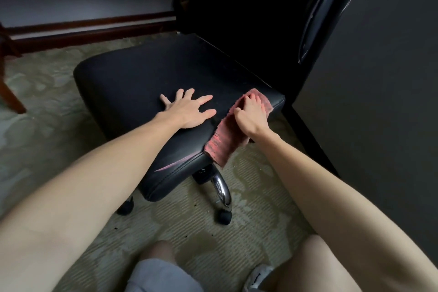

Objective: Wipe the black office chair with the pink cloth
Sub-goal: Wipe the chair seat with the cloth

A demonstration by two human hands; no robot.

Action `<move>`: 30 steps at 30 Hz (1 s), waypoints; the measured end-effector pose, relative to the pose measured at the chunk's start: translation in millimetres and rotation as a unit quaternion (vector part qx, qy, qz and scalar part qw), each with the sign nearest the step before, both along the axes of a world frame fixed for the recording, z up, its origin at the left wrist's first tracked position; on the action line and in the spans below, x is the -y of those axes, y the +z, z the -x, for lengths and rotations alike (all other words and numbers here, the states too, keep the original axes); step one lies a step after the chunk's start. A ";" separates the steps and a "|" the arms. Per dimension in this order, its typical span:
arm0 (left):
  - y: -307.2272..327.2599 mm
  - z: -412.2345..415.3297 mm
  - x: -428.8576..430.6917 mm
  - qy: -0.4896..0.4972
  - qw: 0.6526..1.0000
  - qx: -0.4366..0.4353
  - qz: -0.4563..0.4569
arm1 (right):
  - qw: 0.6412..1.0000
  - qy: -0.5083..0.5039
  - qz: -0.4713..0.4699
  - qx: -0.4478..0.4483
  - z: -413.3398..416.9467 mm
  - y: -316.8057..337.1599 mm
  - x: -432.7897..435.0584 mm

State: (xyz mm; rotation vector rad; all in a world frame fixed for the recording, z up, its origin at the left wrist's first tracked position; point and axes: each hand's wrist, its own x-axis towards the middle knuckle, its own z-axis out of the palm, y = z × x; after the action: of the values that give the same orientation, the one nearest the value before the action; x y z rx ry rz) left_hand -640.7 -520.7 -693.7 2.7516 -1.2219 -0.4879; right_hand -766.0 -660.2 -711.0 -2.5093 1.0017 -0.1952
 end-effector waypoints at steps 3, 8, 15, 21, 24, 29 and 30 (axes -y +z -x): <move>0.1 0.3 -2.2 0.005 1.000 0.001 0.003 | 0.999 -0.044 0.006 -0.006 -1.4 -9.6 -1.8; 8.0 -0.1 -1.4 0.005 1.000 -0.015 -0.006 | 0.998 -0.040 0.055 0.011 1.3 -24.7 -12.3; 4.4 -6.7 -3.1 0.004 1.000 0.005 -0.003 | 0.991 0.007 0.113 0.069 14.3 -40.9 -29.1; 5.7 -11.9 -6.3 -0.001 1.000 -0.008 -0.004 | 0.993 -0.066 0.080 0.058 9.9 -36.1 28.4; 6.7 -13.3 -6.5 -0.015 1.000 -0.004 -0.024 | 0.990 -0.088 0.073 0.082 7.8 -36.4 35.8; 8.2 -15.5 -3.9 -0.027 0.998 0.006 -0.047 | 0.987 -0.088 0.079 0.105 7.4 -44.8 1.5; 7.9 -16.0 -4.6 -0.029 0.998 0.008 -0.048 | 0.987 -0.078 0.085 0.116 9.8 -46.8 -11.3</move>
State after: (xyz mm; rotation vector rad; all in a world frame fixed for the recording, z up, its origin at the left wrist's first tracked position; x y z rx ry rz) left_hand -624.7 -516.1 -685.8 2.8112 -1.3180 -0.5458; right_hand -775.7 -648.9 -757.8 -2.4836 1.1234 -0.6292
